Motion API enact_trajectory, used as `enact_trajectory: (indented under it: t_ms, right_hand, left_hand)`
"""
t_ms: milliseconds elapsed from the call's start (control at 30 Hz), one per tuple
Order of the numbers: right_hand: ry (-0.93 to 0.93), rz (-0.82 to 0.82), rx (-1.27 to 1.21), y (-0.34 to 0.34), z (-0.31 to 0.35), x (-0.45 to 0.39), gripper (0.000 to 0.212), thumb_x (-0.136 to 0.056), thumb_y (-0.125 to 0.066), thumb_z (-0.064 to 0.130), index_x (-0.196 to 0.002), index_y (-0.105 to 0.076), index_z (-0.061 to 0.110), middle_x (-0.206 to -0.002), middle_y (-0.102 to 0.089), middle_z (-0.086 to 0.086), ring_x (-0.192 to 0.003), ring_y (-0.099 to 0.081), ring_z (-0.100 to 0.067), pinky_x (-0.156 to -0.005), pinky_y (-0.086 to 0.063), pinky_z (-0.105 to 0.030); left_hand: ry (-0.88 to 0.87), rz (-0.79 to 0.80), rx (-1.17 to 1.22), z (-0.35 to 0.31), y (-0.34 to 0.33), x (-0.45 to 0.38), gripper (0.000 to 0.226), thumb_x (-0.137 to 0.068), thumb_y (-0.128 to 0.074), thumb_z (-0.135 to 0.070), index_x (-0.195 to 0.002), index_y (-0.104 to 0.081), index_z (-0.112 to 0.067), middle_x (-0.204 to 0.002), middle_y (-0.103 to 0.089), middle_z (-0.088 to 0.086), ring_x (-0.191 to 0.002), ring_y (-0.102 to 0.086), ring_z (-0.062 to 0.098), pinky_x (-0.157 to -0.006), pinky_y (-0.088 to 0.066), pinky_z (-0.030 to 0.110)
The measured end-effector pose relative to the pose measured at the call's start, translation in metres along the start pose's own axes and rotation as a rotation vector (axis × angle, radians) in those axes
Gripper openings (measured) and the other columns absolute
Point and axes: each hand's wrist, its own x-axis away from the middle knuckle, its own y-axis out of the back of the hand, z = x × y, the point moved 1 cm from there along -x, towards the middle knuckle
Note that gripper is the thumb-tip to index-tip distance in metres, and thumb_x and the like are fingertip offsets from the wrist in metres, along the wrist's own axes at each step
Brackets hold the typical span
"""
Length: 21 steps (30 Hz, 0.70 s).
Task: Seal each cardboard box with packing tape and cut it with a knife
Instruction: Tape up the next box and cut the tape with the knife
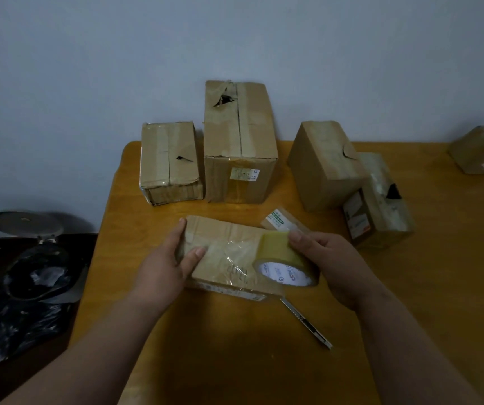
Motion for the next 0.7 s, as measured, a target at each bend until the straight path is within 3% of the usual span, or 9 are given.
enact_trajectory:
  t_ms: [100, 167, 233, 300, 367, 433, 500, 600, 700]
  right_hand:
    - [0.018, 0.063, -0.014, -0.011, 0.002, 0.000, 0.062, -0.073, -0.061, 0.062, -0.072, -0.065, 0.000, -0.062, -0.062, -0.006, -0.055, -0.056, -0.014, -0.054, -0.044, -0.022]
    - [0.056, 0.126, 0.074, -0.023, 0.002, 0.004, 0.064, -0.074, -0.058, 0.066, -0.070, -0.063, 0.003, -0.061, -0.057, -0.003, -0.052, -0.051, -0.011, -0.049, -0.040, -0.018]
    - [0.105, 0.172, 0.132, -0.036, 0.000, 0.008, 0.058, -0.080, -0.059, 0.069, -0.064, -0.058, 0.013, -0.060, -0.049, 0.001, -0.052, -0.045, -0.009, -0.050, -0.037, -0.018]
    - [0.113, 0.206, 0.074, -0.044, -0.002, 0.010, 0.040, -0.083, -0.057, 0.056, -0.058, -0.052, 0.025, -0.061, -0.045, 0.007, -0.057, -0.044, -0.007, -0.057, -0.038, -0.021]
    - [0.093, 0.225, 0.004, -0.047, -0.001, 0.010, 0.026, -0.079, -0.054, 0.042, -0.057, -0.051, 0.028, -0.063, -0.045, 0.009, -0.060, -0.044, -0.005, -0.062, -0.036, -0.026]
    - [0.082, 0.239, -0.023, -0.046, 0.002, 0.012, 0.021, -0.077, -0.055, 0.037, -0.061, -0.049, 0.025, -0.066, -0.045, 0.005, -0.061, -0.044, -0.008, -0.065, -0.035, -0.030]
    - [0.075, 0.250, 0.000, -0.043, 0.003, 0.013, 0.025, -0.079, -0.055, 0.040, -0.067, -0.051, 0.018, -0.071, -0.047, -0.001, -0.066, -0.046, -0.012, -0.070, -0.037, -0.033]
    - [0.087, 0.245, 0.185, -0.037, 0.004, 0.014, 0.041, -0.090, -0.054, 0.048, -0.076, -0.056, 0.011, -0.074, -0.051, -0.003, -0.068, -0.048, -0.013, -0.069, -0.040, -0.032]
    - [0.151, 0.204, 0.435, -0.025, 0.007, 0.012, 0.036, -0.095, -0.053, 0.047, -0.072, -0.055, 0.019, -0.069, -0.052, 0.003, -0.059, -0.046, -0.004, -0.059, -0.039, -0.025]
  left_hand:
    - [0.022, -0.049, 0.006, 0.012, 0.010, 0.018, 0.075, -0.086, -0.058, -0.053, -0.151, -0.022, -0.042, -0.151, -0.043, 0.004, -0.131, -0.046, 0.025, -0.097, -0.046, 0.038]
    - [0.061, -0.085, -0.017, 0.026, 0.024, 0.032, 0.078, -0.081, -0.054, -0.060, -0.150, -0.022, -0.044, -0.150, -0.044, 0.005, -0.131, -0.047, 0.026, -0.092, -0.045, 0.036]
    - [0.100, -0.114, -0.101, 0.034, 0.039, 0.045, 0.081, -0.079, -0.049, -0.064, -0.151, -0.016, -0.047, -0.149, -0.046, 0.006, -0.129, -0.050, 0.028, -0.088, -0.045, 0.038]
    - [0.024, -0.182, -0.342, 0.032, 0.043, 0.051, 0.077, -0.090, -0.048, -0.056, -0.153, -0.005, -0.041, -0.154, -0.039, 0.005, -0.131, -0.047, 0.030, -0.096, -0.045, 0.046]
    - [-0.156, -0.236, -0.547, 0.022, 0.034, 0.051, 0.073, -0.099, -0.046, -0.033, -0.153, 0.002, -0.032, -0.161, -0.013, -0.002, -0.146, -0.026, 0.024, -0.115, -0.029, 0.046]
    - [-0.231, -0.168, -0.611, 0.014, 0.022, 0.049, 0.069, -0.100, -0.039, -0.021, -0.151, 0.007, -0.026, -0.162, 0.001, -0.004, -0.147, 0.002, 0.012, -0.120, -0.004, 0.036]
    - [-0.222, -0.101, -0.655, 0.012, 0.015, 0.047, 0.057, -0.103, -0.018, -0.038, -0.149, 0.011, -0.021, -0.161, 0.007, -0.005, -0.144, 0.016, 0.007, -0.118, 0.009, 0.030]
    - [-0.195, -0.041, -0.686, 0.013, 0.015, 0.046, 0.073, -0.088, 0.014, -0.064, -0.146, 0.015, -0.021, -0.154, 0.018, -0.007, -0.143, 0.023, 0.008, -0.116, 0.014, 0.029]
    - [-0.190, -0.015, -0.738, 0.013, 0.014, 0.047, 0.081, -0.079, 0.022, -0.069, -0.146, 0.019, -0.023, -0.154, 0.023, -0.006, -0.141, 0.027, 0.009, -0.115, 0.016, 0.030]
